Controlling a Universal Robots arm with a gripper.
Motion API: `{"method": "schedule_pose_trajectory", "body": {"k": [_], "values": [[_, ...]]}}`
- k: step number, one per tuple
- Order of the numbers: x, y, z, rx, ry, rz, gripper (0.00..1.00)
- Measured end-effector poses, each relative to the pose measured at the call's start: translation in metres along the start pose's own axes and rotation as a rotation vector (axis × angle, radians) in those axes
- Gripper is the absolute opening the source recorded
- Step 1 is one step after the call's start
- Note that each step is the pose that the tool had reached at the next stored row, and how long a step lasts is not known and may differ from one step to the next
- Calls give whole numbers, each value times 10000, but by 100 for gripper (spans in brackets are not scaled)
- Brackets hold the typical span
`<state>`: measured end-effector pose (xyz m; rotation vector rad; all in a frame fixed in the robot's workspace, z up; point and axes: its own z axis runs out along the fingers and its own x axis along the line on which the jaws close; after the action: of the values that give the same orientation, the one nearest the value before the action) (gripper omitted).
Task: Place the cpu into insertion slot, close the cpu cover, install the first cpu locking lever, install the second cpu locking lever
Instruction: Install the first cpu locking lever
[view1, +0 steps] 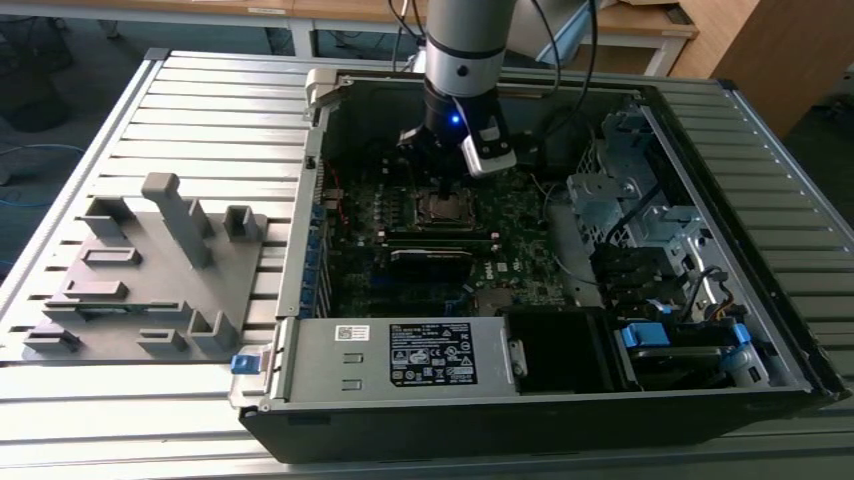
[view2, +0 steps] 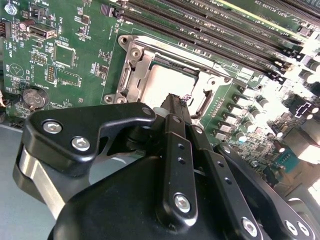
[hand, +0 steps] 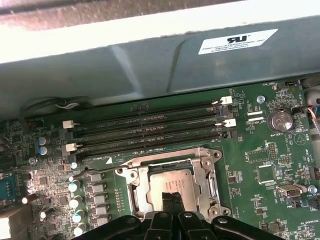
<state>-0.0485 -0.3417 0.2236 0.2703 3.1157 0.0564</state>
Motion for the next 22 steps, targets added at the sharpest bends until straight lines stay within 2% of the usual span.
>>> {"method": "schedule_pose_trajectory", "body": {"k": [8,18,22], "values": [[0,1,-14,-1,0,0,10],[-1,3,-93,0,0,0,10],[-1,4,-96,-2,-1,0,10]]}}
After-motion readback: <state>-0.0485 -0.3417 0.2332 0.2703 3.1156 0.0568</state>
